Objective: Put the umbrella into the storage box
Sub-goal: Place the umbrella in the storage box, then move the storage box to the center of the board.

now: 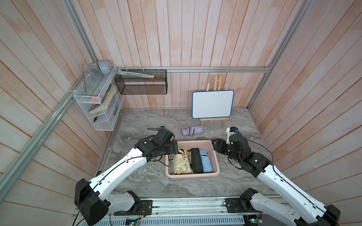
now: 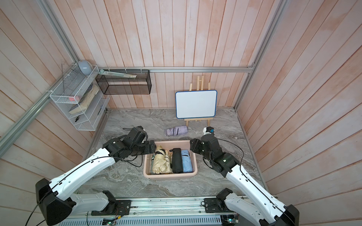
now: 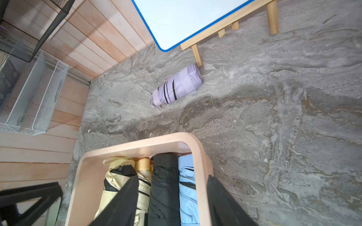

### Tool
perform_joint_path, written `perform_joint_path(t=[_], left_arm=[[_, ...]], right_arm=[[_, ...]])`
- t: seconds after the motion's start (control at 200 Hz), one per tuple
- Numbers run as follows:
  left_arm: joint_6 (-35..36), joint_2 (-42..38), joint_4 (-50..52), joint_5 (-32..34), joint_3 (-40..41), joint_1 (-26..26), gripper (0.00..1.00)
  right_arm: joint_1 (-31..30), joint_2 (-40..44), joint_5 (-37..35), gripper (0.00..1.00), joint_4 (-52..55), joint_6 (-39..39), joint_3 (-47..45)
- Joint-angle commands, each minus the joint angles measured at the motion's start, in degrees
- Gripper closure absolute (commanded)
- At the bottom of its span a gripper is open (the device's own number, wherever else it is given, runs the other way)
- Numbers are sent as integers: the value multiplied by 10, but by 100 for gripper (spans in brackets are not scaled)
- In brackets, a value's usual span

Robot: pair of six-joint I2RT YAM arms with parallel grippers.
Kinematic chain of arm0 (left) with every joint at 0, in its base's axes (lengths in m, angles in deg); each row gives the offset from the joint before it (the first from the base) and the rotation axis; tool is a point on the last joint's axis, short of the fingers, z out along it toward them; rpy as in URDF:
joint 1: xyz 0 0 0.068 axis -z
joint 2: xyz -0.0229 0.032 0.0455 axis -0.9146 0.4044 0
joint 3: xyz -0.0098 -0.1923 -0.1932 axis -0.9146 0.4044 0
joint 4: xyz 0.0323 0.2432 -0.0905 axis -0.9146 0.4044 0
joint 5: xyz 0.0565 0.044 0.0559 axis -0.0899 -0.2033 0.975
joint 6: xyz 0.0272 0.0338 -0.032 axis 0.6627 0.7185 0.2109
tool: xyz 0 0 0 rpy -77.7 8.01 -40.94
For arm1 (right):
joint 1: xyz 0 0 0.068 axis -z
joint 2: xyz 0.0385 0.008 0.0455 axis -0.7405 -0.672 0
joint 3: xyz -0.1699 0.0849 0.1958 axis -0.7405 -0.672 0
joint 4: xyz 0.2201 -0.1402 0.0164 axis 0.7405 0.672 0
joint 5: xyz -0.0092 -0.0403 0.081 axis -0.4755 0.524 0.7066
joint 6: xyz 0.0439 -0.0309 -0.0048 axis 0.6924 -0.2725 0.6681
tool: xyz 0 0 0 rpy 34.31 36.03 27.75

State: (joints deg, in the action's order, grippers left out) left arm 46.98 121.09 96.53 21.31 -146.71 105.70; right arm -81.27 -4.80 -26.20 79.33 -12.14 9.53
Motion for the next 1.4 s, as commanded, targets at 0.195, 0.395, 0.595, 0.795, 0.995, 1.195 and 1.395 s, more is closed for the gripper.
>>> perform_joint_path(t=[0.195,0.395,0.595,0.795,0.995,1.195,1.395], left_arm=[[60,33,-40,-75,43,-46,40],[84,19,-18,-45,57,-81,78],[134,-23,-3,-11,81,-127,95],[146,-47,0,6,88,-178,100],[87,-83,2,4,119,-261,100],[41,-116,9,22,133,-302,100],[-5,-122,12,32,135,-339,100]], right_arm=[[47,-29,37,39,20,-35,40],[64,-63,60,39,-9,-46,42],[82,-124,94,39,-46,-106,57],[83,-218,116,34,-83,-295,117],[82,-347,144,33,-53,-530,224],[82,-432,154,31,-29,-732,286],[77,-505,142,28,-19,-890,322]])
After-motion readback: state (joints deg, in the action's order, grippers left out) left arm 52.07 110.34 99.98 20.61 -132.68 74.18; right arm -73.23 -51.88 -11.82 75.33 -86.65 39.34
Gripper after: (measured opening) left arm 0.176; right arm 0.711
